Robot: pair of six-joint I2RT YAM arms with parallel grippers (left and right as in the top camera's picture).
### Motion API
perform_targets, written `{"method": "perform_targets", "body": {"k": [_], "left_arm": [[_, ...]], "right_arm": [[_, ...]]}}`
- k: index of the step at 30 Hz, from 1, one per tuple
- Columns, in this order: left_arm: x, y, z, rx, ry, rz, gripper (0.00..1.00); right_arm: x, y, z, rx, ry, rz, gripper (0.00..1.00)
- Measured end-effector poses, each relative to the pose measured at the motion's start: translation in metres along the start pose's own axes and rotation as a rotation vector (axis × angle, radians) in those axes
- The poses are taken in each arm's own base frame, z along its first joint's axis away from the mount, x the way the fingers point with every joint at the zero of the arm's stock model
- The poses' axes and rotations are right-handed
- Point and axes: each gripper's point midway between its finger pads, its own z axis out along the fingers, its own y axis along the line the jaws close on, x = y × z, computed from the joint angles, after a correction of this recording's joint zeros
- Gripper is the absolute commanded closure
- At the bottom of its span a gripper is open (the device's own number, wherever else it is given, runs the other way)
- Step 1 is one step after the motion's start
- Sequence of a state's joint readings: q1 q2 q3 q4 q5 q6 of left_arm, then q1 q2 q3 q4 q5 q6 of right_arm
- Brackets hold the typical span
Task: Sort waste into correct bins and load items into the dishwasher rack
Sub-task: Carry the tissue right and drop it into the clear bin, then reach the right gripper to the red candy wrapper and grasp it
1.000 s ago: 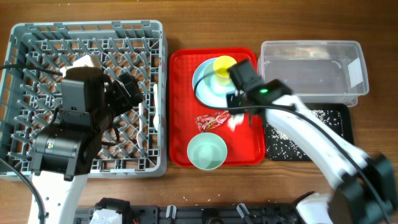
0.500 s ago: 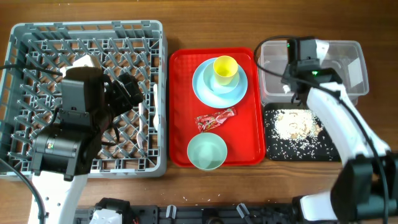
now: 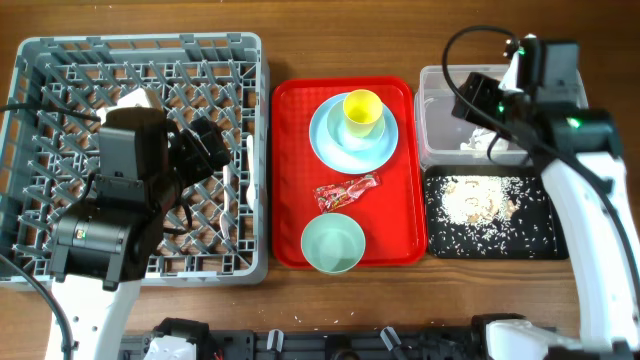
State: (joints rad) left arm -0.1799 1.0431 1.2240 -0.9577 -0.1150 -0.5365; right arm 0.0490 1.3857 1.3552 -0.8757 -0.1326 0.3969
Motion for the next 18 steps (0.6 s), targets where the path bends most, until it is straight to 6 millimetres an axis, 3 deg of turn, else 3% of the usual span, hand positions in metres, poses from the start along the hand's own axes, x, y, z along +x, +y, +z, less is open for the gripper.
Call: {"method": "perform_targets", "body": {"k": [3,4,7,10,14,18], "left_arm": [[0.000,0.000,0.000,0.000,0.000,0.000,0.00],[0.000,0.000,0.000,0.000,0.000,0.000,0.00],[0.000,0.000,0.000,0.000,0.000,0.000,0.00],[0.000,0.000,0.000,0.000,0.000,0.000,0.00],[0.000,0.000,0.000,0.000,0.000,0.000,0.00],[0.000,0.000,0.000,0.000,0.000,0.000,0.00]], "right_arm": [[0.024,0.038,-0.010,-0.168,0.091,0.005,0.38],[0.044,0.058,-0.008,-0.241,0.165,-0.005,0.39],[0.083,0.087,0.000,-0.309,0.289,-0.045,0.49],[0.137,0.118,0.014,-0.346,0.440,-0.051,0.59],[0.184,0.134,0.030,-0.286,0.538,0.016,0.63],[0.207,0.143,0.057,-0.138,0.500,0.117,0.59]]}}
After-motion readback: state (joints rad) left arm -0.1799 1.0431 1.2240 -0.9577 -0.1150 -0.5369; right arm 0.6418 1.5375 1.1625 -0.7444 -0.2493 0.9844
